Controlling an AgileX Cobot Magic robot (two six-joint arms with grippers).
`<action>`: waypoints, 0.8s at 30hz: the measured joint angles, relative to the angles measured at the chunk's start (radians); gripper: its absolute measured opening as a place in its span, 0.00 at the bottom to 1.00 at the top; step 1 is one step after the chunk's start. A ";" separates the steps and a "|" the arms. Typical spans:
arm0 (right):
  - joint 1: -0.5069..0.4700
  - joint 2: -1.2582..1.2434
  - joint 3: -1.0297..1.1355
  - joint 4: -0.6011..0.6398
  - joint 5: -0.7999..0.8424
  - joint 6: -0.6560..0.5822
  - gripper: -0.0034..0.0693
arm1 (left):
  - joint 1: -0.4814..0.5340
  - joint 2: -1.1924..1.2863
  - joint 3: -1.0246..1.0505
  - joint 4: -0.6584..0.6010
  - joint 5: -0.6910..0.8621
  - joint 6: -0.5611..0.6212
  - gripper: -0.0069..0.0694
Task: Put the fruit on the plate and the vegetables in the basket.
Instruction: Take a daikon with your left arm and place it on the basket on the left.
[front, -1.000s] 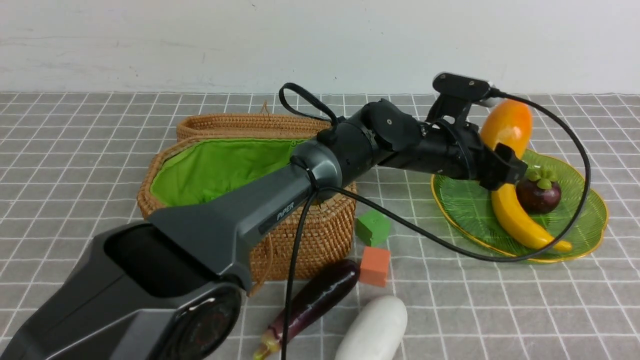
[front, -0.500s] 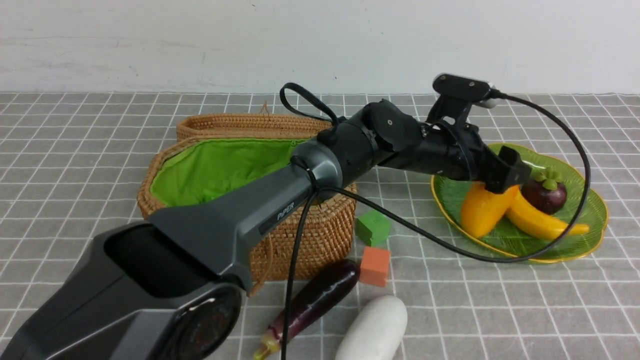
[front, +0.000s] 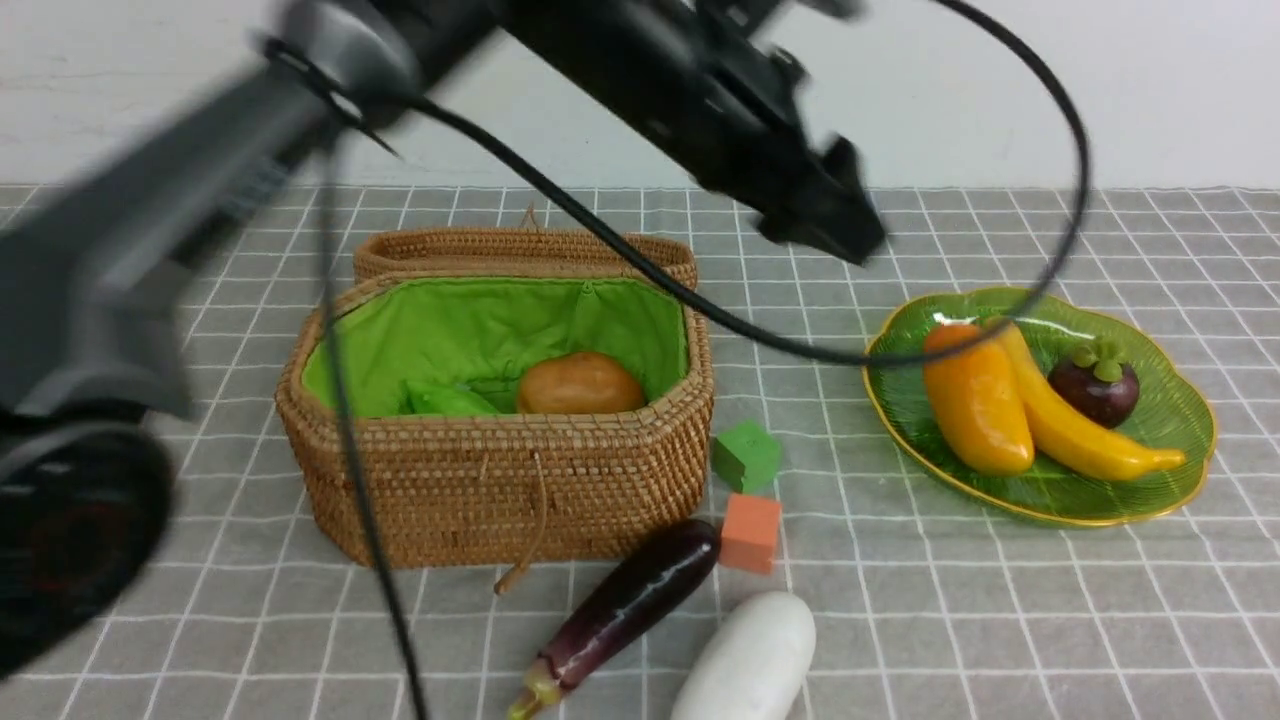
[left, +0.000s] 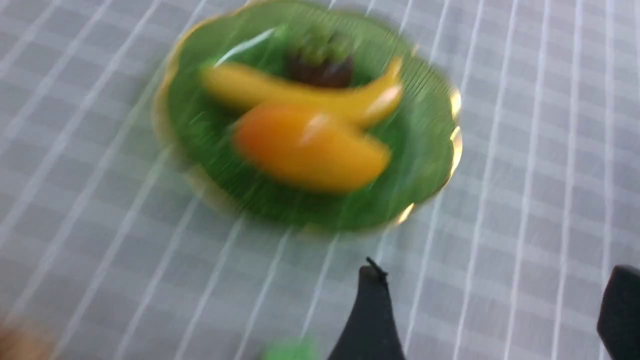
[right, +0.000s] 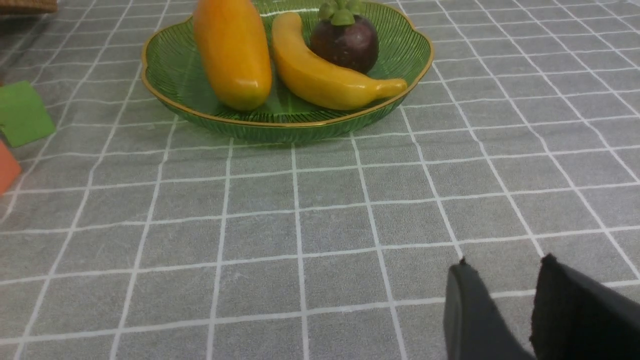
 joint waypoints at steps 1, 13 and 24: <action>0.000 0.000 0.000 0.000 0.000 0.000 0.33 | 0.009 -0.086 0.063 0.109 0.018 -0.061 0.81; 0.000 0.000 0.000 0.000 0.000 -0.001 0.36 | -0.086 -0.375 0.747 0.310 -0.064 -0.227 0.81; 0.000 0.000 0.000 0.000 0.001 -0.001 0.37 | -0.331 -0.147 0.727 0.593 -0.200 -0.894 0.81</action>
